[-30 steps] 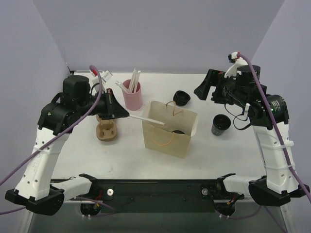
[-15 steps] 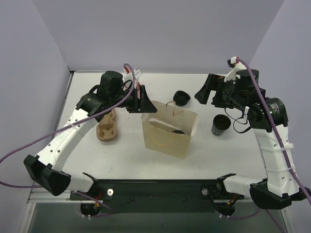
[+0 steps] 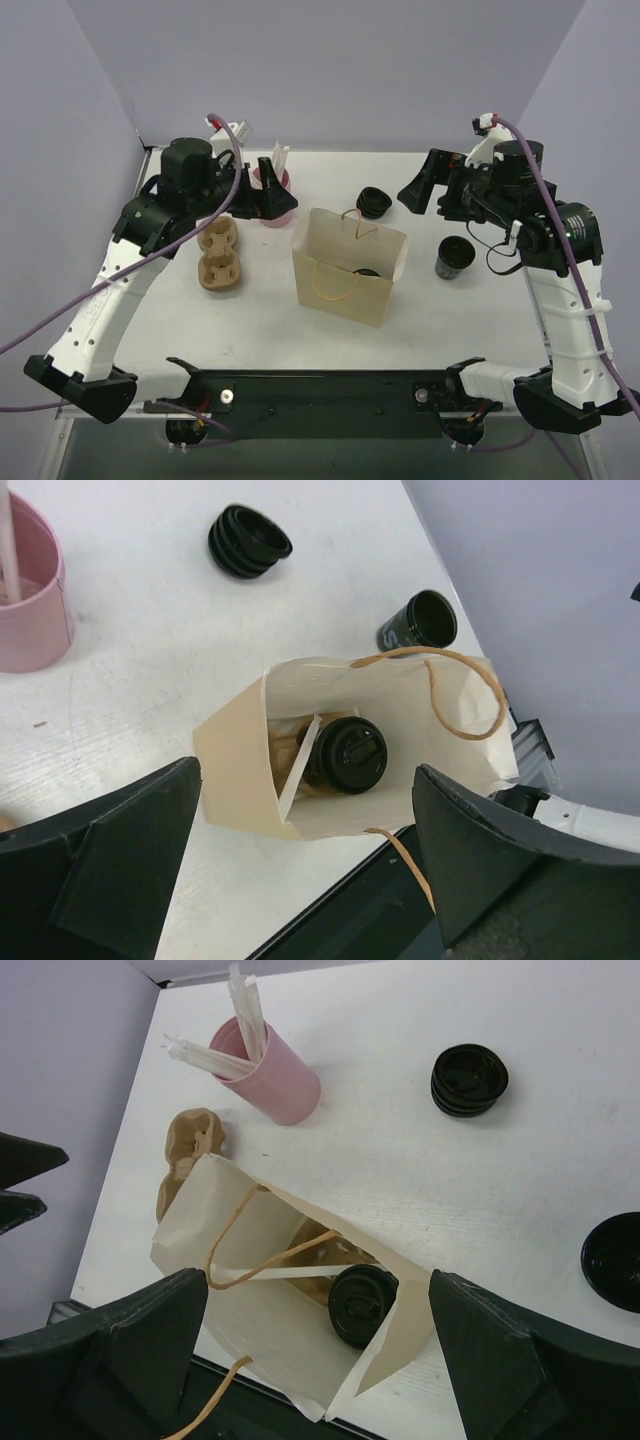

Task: Pack the takeout coffee

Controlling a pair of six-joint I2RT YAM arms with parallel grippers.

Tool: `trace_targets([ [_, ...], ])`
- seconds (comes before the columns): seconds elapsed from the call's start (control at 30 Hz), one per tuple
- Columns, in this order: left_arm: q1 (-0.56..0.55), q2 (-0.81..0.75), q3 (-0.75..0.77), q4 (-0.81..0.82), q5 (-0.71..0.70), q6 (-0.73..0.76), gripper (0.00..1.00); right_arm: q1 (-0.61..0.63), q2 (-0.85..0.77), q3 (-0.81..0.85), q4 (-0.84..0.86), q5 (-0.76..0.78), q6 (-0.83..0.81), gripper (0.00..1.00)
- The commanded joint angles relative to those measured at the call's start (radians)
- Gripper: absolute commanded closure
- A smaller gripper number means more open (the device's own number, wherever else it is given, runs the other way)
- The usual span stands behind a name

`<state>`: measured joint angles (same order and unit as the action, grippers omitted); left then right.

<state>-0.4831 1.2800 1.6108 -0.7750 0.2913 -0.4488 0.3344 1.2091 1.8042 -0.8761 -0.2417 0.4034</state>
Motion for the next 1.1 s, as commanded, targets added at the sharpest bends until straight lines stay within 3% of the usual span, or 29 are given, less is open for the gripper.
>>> trace_targets([
  [0.0,0.000,-0.097,0.032,0.088,-0.060,-0.002,0.03,-0.005,-0.020,0.079,-0.006,0.035,0.009,0.00],
  [0.2,0.000,-0.215,-0.078,0.264,-0.081,-0.018,0.03,-0.003,-0.046,0.051,0.032,-0.021,0.025,0.00],
  [1.07,0.000,-0.274,-0.103,0.264,-0.118,0.019,0.03,-0.003,-0.103,-0.046,0.094,-0.022,0.078,0.00],
])
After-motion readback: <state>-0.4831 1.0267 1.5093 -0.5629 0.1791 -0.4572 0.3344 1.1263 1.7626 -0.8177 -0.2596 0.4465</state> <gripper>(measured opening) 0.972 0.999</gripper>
